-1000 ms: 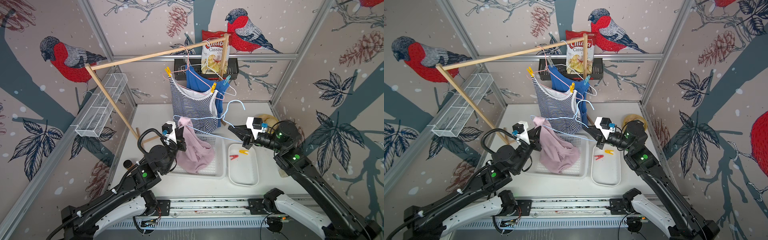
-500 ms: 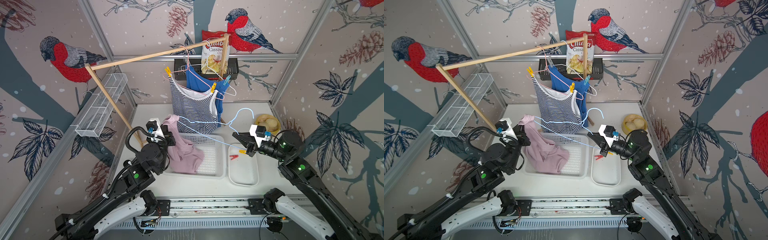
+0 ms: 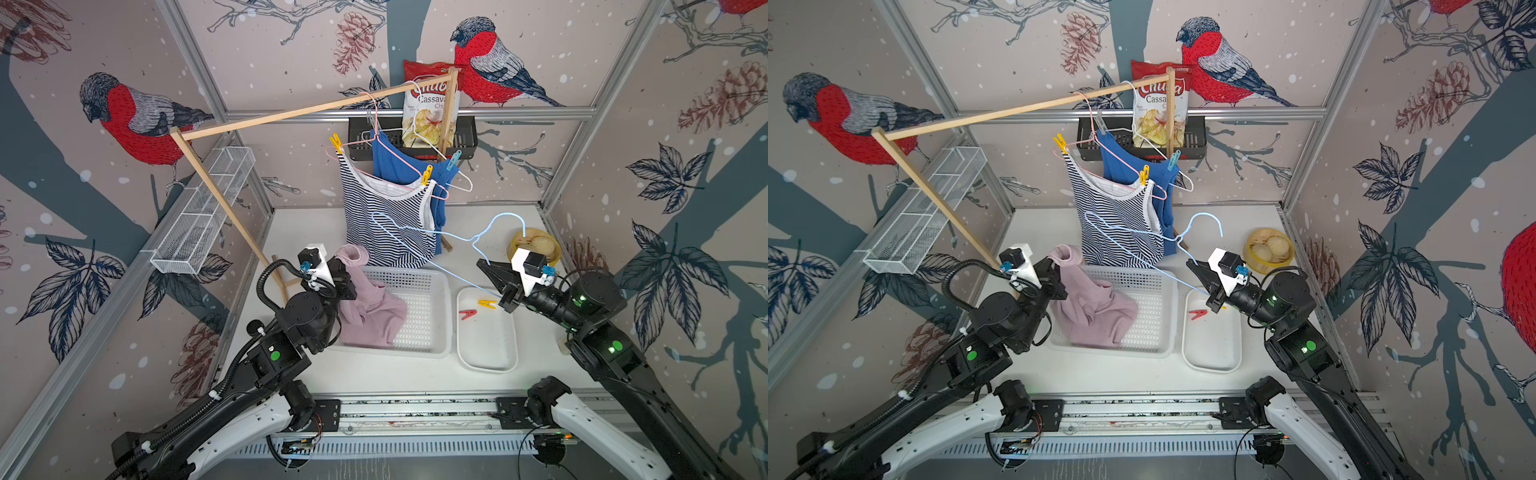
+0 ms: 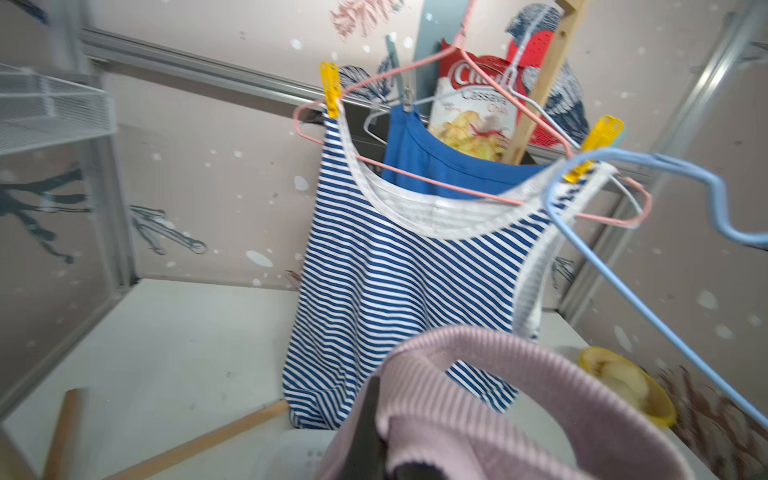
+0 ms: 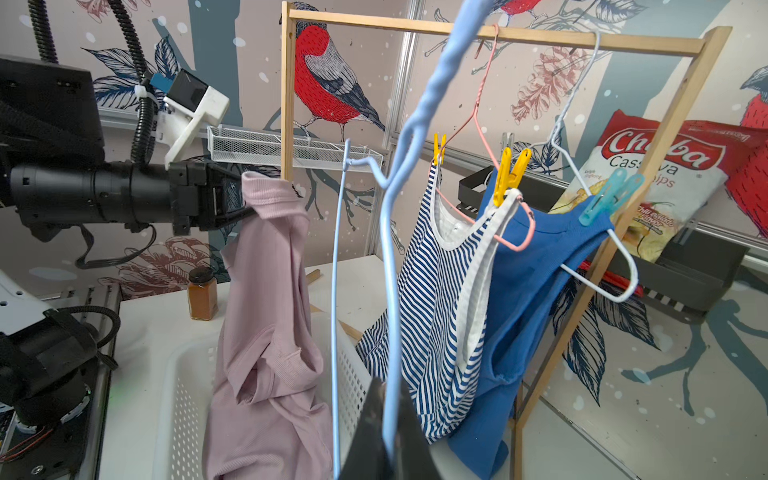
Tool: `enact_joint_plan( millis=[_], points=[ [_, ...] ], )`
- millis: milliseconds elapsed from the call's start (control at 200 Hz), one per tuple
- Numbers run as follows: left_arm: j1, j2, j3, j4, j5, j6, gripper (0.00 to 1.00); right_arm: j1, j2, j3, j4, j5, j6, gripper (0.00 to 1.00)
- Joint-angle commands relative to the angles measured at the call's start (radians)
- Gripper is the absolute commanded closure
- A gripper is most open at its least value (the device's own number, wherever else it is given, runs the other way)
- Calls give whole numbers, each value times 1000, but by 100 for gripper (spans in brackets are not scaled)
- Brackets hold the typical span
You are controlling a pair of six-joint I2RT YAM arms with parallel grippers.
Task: Remove the clothespins securing tank tops to the hanger
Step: Place the tank top in the basket.
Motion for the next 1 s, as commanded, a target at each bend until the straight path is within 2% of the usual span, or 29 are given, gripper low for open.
enact_joint_plan(
  millis=[0, 80, 160, 300, 460, 565, 690, 765, 865, 911, 996],
  points=[
    [0, 14, -52, 198, 311, -1, 100, -2, 34, 37, 85, 8, 6, 100],
    [0, 83, -34, 197, 396, -2, 100, -5, 73, 68, 103, -15, 2, 100],
    [-5, 154, -32, 202, 429, -8, 100, -14, 110, 83, 129, -43, 1, 100],
    [-8, 209, -124, 276, 385, -15, 100, -47, 162, 99, 168, -93, 11, 100],
    [-8, 286, -165, 218, 299, 16, 100, -102, 214, 116, 212, -202, 20, 100],
    [-7, 371, -162, 146, 259, -25, 100, -128, 253, 130, 232, -284, 15, 100],
    [-6, 463, -160, 82, 291, -61, 100, -146, 318, 169, 189, -338, -17, 100],
    [-6, 522, -133, 40, 339, -46, 100, -158, 347, 173, 186, -370, -26, 100],
    [-6, 576, -90, -15, 347, -25, 100, -172, 376, 170, 204, -391, -21, 100],
    [-6, 582, -75, -28, 342, -17, 85, -178, 387, 170, 206, -408, -21, 100],
    [-7, 554, -60, -27, 345, 2, 33, -184, 401, 172, 205, -427, -23, 100]
  ],
)
